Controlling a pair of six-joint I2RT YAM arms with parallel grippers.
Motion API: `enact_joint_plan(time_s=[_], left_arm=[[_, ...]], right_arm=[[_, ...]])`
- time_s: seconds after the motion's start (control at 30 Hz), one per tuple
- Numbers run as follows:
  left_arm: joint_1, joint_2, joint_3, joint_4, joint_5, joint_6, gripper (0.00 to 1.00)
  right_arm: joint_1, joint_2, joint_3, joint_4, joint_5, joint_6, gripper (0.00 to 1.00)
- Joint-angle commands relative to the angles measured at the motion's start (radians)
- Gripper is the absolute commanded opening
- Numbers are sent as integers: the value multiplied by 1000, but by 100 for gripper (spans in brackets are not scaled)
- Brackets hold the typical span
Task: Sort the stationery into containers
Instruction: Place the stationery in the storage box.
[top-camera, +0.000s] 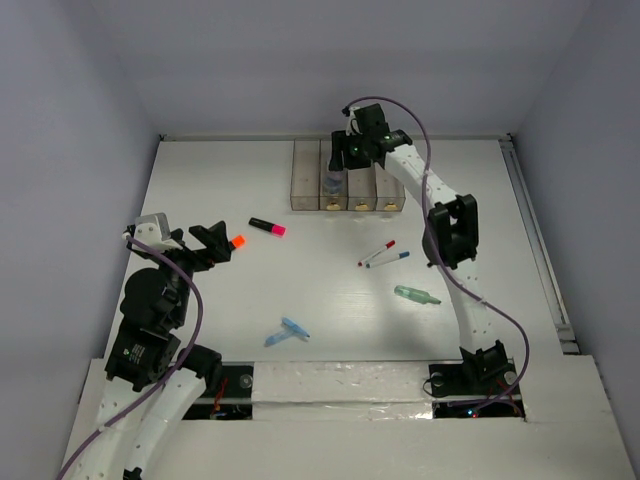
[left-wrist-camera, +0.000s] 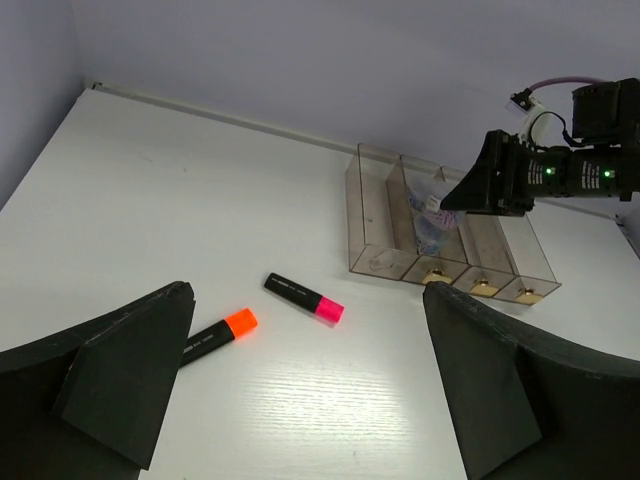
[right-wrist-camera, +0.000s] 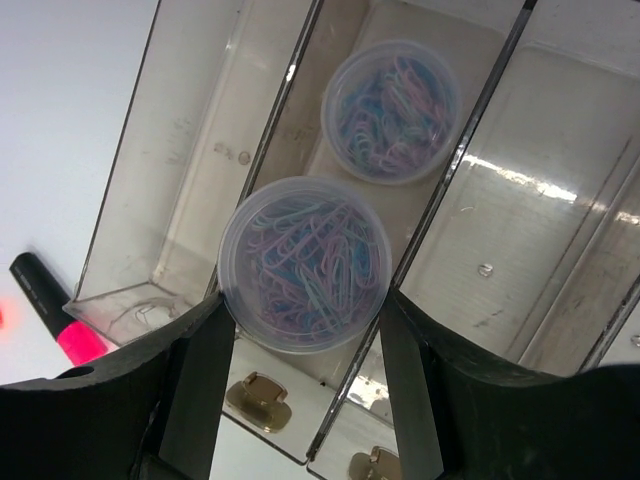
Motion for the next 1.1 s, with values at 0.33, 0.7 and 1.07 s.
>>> enact_joint_plan(time_s=[0.33,0.7,1.07], left_arm=[[4,-15,-6,42,-10,5,99],[4,-18,-6,42,-9,5,99],[4,-12,-6,45,-10,7,99]], right_arm=[[0,-149,-155,-61,-212,-39,26],[0,-315,-276,137,-134,13,24],[0,-59,10,-16,-137,-13,24]])
